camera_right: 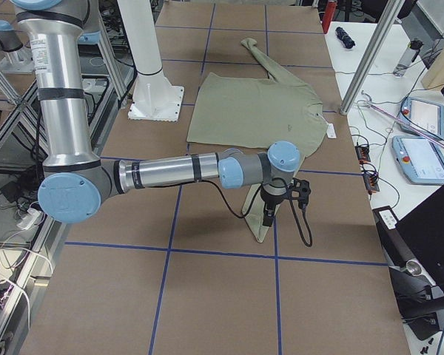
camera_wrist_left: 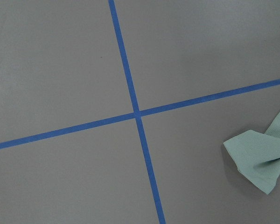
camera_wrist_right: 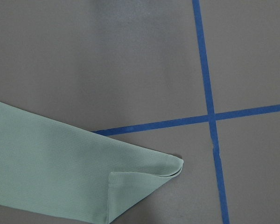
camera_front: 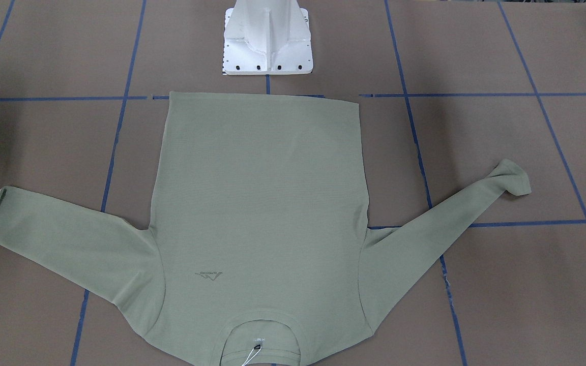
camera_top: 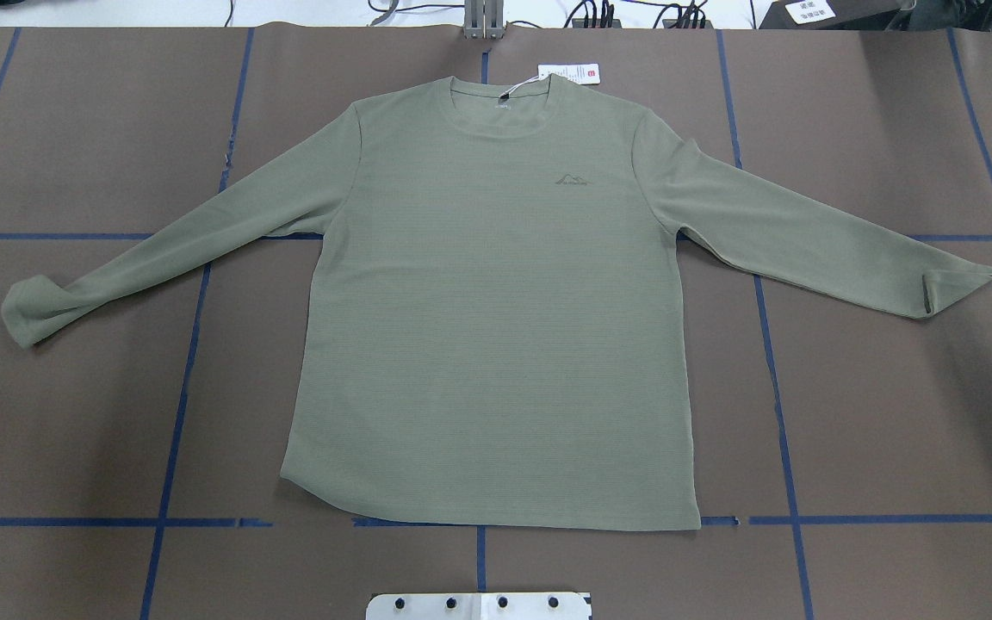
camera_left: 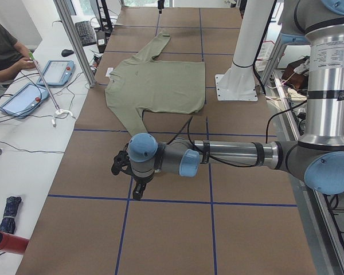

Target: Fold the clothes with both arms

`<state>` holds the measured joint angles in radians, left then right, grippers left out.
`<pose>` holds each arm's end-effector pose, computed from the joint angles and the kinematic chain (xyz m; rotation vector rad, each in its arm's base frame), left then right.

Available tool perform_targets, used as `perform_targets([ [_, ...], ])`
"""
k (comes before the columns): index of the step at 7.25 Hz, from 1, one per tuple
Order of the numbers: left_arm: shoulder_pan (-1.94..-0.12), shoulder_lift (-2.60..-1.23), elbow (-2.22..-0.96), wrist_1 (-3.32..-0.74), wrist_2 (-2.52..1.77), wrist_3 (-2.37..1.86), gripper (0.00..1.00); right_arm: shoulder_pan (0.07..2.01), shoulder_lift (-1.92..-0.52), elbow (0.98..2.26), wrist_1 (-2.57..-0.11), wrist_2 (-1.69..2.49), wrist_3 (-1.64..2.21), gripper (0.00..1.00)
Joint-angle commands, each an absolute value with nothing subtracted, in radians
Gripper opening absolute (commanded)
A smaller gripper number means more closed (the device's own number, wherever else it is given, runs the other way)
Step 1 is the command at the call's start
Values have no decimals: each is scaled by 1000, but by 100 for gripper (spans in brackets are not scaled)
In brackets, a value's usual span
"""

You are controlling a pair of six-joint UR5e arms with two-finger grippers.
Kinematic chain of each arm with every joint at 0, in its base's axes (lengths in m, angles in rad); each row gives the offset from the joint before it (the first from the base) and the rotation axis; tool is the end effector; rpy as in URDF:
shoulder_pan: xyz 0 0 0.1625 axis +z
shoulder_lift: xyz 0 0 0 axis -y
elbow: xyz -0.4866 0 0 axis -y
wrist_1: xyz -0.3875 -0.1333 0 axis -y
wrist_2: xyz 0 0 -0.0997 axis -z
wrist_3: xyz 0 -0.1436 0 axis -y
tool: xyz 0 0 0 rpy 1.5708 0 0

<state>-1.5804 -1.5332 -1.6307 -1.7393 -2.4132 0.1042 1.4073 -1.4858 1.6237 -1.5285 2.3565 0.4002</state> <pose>-0.0308 -0.4849 0.7151 0.2271 0.8290 0.1691 -0.0568 -0.5394 0.6761 -0.0539 -0.8008 0.1531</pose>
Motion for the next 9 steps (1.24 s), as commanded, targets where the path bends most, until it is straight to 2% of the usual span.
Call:
perform_targets([
  [1,-1578,-1534,-1641,-1747,-2411,101,100,1407,-1488,1620,-1528,2362,400,100],
  [2,-1577,-1534,-1649,-1749,-2404,100,100,1408,-1489,1623,-1528,2362,397,100],
  [3,-1580,-1522,-1716,-1746,-2396,100,100,1408,-1486,1626,-1528,2362,394,100],
  [5,-1582,-1517,-1716,-1746,-2401,104,100,1407,-1489,1632,-1514,2365,400,100],
  [7,-1582,-1516,-1703,-1749,-2395,107,100,1396,-1506,1628,-1401,2365,410,100],
  [9,-1578,-1506,-1678,-1752,-2401,104,100,1330,-1511,1625,-1367,2362,432,100],
])
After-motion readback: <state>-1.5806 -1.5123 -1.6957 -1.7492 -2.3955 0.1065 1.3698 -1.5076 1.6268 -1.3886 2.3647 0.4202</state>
